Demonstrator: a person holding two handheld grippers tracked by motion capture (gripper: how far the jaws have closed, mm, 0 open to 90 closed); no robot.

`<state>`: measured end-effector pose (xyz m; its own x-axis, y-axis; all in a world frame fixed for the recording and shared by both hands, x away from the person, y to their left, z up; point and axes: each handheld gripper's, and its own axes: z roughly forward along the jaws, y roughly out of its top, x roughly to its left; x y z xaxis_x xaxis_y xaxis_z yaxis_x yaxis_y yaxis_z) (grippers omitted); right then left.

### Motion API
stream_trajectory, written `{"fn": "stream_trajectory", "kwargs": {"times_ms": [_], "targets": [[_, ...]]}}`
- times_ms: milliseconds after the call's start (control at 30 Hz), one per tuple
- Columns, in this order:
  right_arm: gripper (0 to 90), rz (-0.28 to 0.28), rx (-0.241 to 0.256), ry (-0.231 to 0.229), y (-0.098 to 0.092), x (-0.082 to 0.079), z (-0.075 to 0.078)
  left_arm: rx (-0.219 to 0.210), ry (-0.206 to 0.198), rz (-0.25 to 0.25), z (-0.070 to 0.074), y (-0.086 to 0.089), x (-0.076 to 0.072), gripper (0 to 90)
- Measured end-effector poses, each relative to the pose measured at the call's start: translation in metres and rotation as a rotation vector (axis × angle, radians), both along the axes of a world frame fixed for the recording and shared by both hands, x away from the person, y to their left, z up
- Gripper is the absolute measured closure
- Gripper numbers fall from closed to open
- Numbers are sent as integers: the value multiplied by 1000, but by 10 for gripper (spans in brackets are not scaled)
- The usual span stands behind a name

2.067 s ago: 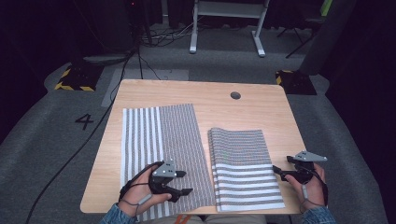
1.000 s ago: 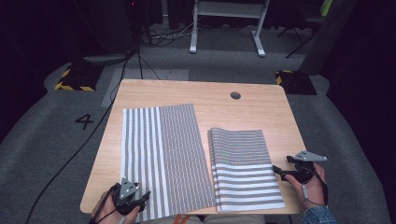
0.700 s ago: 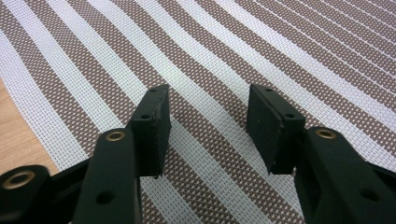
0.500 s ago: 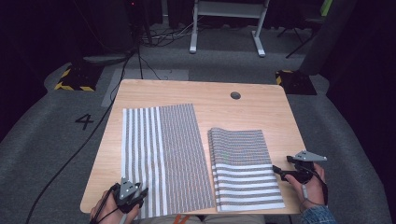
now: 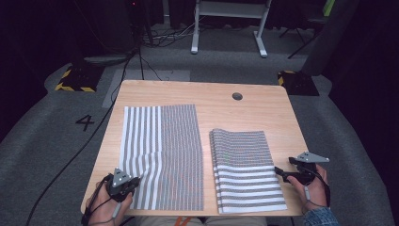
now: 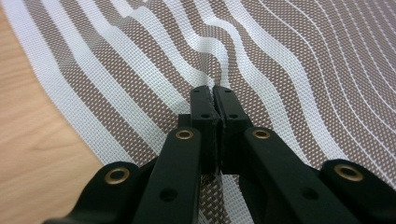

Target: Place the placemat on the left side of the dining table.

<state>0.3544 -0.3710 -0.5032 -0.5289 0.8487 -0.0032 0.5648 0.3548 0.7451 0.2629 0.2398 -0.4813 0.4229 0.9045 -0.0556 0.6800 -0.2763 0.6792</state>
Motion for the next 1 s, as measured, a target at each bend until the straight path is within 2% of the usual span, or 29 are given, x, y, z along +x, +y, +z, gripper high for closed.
{"fn": "stream_trajectory", "kwargs": {"times_ms": [67,233,400,700,1000], "targets": [[186,-1,1,1,0,0,0,-5,1,15,0,5,5,876],[186,0,0,-1,0,0,0,17,7,38,2,18,16,876],[186,0,0,0,0,0,0,20,12,56,1,28,24,877],[186,2,-2,-4,0,1,-1,21,20,91,2,43,30,878],[186,1,-2,-4,0,1,-1,20,19,120,2,55,27,878]]}}
